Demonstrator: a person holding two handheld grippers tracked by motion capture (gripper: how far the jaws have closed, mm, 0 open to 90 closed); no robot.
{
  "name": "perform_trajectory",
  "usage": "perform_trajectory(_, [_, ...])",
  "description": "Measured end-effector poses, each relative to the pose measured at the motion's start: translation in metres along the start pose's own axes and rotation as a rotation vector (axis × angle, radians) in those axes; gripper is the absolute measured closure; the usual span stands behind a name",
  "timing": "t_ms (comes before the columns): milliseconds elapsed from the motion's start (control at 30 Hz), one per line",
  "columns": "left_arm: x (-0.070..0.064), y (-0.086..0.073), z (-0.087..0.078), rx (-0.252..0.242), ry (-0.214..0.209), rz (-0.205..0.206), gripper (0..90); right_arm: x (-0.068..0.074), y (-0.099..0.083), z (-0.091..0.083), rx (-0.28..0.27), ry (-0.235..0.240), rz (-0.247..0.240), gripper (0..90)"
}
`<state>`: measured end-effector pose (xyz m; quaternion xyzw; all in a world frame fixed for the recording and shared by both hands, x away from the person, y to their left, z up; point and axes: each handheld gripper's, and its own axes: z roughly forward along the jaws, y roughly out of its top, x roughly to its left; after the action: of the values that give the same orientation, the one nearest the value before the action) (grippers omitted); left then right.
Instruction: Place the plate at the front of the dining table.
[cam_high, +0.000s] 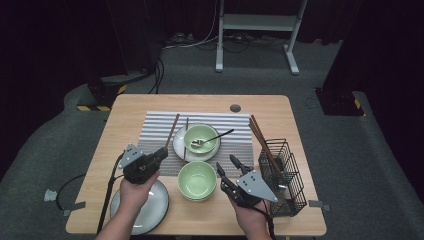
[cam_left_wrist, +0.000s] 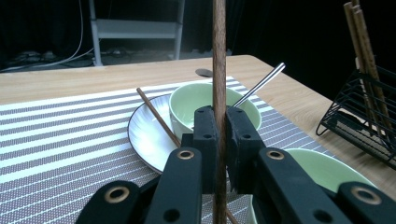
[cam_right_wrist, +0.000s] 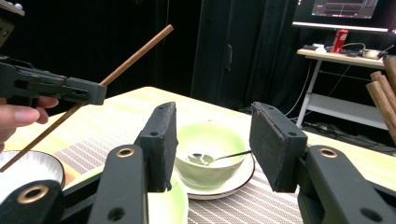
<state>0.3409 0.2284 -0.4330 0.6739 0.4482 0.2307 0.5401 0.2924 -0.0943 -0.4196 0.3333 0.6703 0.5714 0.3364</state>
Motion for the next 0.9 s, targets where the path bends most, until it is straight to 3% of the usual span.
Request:
perform_trajectory(367, [0.007, 0.008, 0.01, 0.026, 0.032, -0.002, 83.4, 0.007, -0.003, 0.003, 0.02, 0.026, -0.018, 49.4])
perform_trajectory(467, [0.007, 0.008, 0.016, 0.035, 0.034, 0.012, 83.5, 0.01, -0.003, 0.003, 0.017, 0.03, -0.024, 48.7])
perform_trajectory(900, [0.014, 0.014, 0.044, 0.088, 0.06, 0.001, 83.5, 0.012, -0.005, 0.004, 0.027, 0.019, -0.035, 48.2])
